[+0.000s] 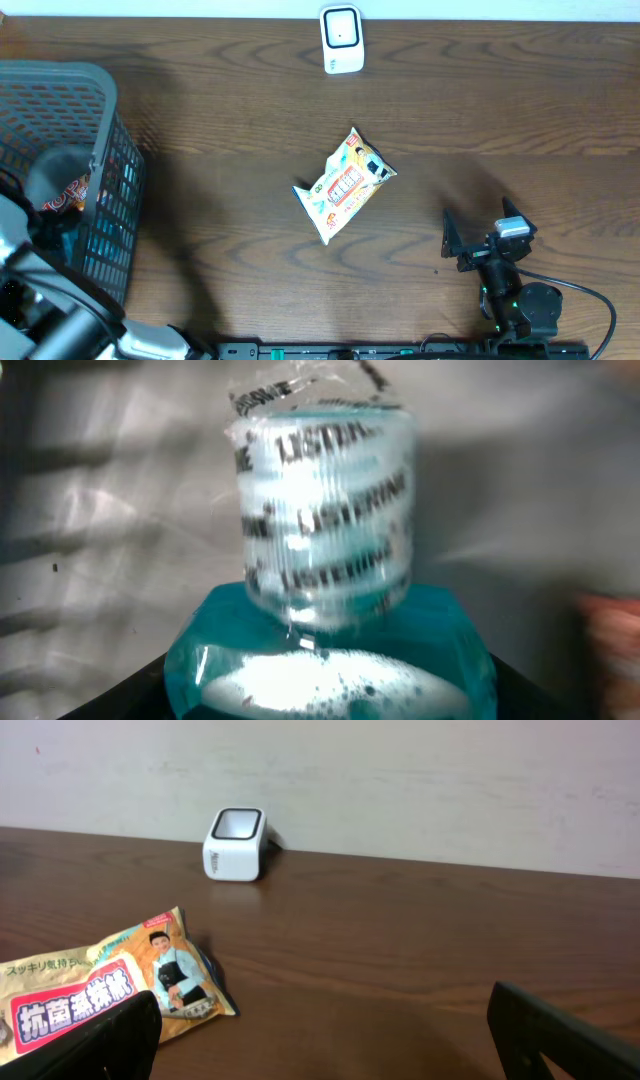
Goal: Scan the item barcode
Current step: 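Carry the Listerine bottle out and lay it on the wet-wipe pack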
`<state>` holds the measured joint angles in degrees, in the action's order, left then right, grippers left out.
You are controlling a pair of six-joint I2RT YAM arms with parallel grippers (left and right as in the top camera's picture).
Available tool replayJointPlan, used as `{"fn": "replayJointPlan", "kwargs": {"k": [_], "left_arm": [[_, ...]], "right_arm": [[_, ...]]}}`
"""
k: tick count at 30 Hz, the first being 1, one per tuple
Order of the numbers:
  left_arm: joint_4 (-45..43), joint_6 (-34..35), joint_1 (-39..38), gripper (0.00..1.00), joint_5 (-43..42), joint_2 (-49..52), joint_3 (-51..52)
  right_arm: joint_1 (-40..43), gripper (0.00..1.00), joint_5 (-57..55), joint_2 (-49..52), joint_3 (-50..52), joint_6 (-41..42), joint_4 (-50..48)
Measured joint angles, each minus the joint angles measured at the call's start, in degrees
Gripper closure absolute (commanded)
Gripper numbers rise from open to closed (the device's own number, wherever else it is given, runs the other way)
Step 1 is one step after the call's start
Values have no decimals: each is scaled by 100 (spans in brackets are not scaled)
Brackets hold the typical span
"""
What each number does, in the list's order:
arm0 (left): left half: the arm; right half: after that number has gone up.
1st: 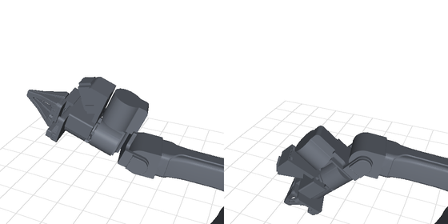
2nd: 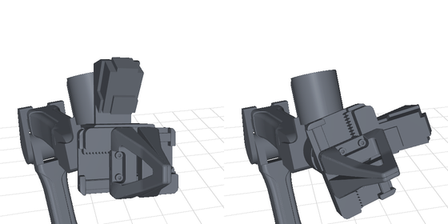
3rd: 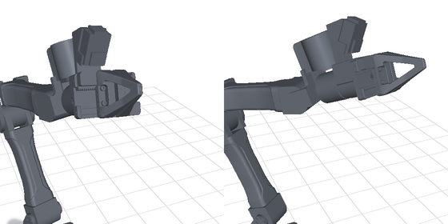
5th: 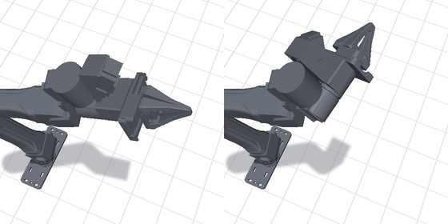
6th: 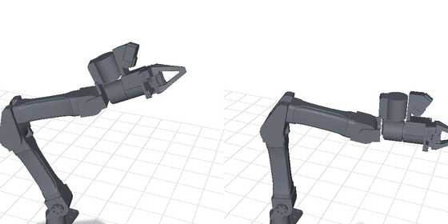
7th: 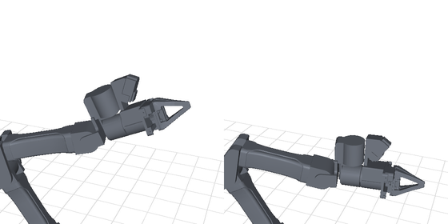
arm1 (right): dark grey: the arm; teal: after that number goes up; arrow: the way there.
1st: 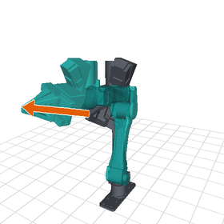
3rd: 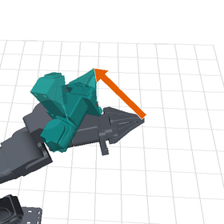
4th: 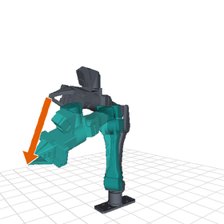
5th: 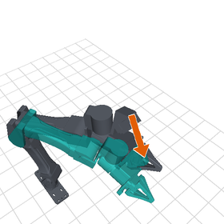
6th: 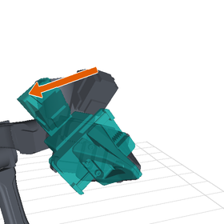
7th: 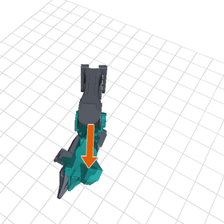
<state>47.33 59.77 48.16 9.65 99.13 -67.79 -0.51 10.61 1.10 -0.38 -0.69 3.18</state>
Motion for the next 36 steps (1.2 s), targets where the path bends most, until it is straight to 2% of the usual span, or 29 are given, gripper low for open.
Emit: {"fn": "replayJointPlan", "kwargs": {"k": [15, 23, 29, 36], "left_arm": [[-238, -308, 0, 41, -1733, -3488, -372], [-796, -280, -96, 41, -3036, -4697, -372], [-741, -267, -927, 41, -3709, -4824, -372], [-658, -291, -2761, 41, -3875, -4369, -372]], "right_arm": [[0, 1, 2, 0, 0, 0, 2], [0, 1, 0, 0, 0, 0, 2], [0, 1, 0, 0, 0, 0, 0], [0, 1, 2, 0, 0, 0, 2]]}}
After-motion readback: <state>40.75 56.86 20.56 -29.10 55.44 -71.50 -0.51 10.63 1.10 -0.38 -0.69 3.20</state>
